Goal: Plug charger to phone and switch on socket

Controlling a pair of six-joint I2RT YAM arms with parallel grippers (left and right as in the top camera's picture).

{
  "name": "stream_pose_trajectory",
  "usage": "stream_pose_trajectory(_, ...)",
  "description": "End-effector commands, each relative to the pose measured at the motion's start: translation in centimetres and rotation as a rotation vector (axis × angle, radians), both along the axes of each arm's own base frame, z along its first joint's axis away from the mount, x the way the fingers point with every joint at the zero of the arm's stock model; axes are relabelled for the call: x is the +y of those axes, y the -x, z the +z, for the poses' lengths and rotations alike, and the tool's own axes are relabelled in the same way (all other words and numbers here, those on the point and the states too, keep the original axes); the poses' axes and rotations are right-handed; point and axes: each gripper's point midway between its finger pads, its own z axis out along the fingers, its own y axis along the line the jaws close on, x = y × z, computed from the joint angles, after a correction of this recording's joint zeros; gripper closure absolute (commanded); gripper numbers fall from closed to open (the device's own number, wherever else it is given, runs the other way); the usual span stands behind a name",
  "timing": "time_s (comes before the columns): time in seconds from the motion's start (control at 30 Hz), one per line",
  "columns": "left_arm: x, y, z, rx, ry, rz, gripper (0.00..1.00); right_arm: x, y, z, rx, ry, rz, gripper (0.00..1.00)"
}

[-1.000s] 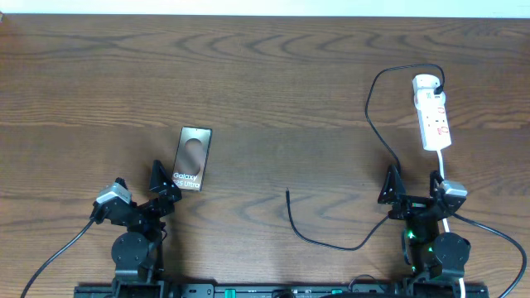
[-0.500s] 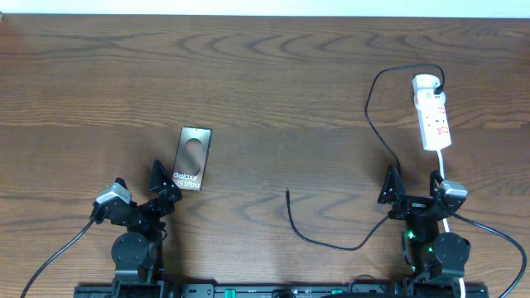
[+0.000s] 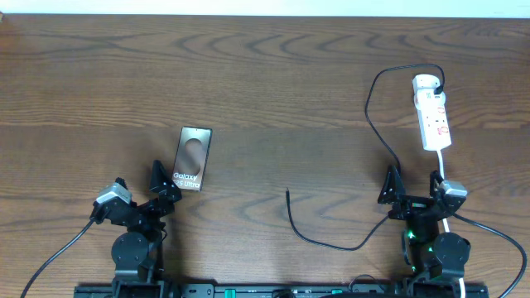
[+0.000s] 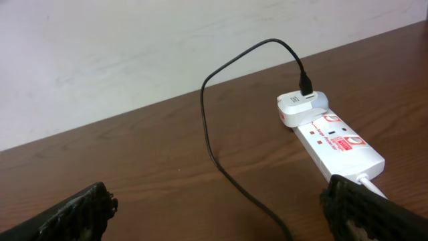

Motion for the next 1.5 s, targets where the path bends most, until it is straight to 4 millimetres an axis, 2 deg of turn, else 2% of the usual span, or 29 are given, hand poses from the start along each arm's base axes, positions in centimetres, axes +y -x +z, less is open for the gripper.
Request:
stream_pose_trajectory(0.0,0.1,0.1,-1.8,0.058,-0.023,0.002,0.02,0.0,0.0,0.0,-0.003,0.014,-0.004,0.01)
stream_pose_trajectory(0.87,0.1,0.0,-1.6,0.048,-0.023,0.004,0.02,0.0,0.0,0.0,-0.003,0.013,-0.004,0.01)
stream_pose_trajectory(1.0,0.0,-0.1,0.1,-0.017,-0.037,0.001,0.02,0.0,0.0,0.0,-0.003,0.013,-0.004,0.01)
stream_pose_trajectory(1.13,-0.9,-0.3,2.0,-0.066,-0.122,-0.058,0.02,0.0,0.0,0.0,-0.003,0.013,-0.004,0.01)
stream_pose_trajectory(1.33,-1.5,-0.4,6.7,-0.066,-0.211,-0.097,0.02,0.0,0.0,0.0,-0.003,0.013,-0.004,0.01)
stream_pose_trajectory(1.47,-2.3,-1.9,10.7,-0.03,-0.273,-0.145,0.02,0.0,0.0,0.0,-0.003,0.013,-0.004,0.01)
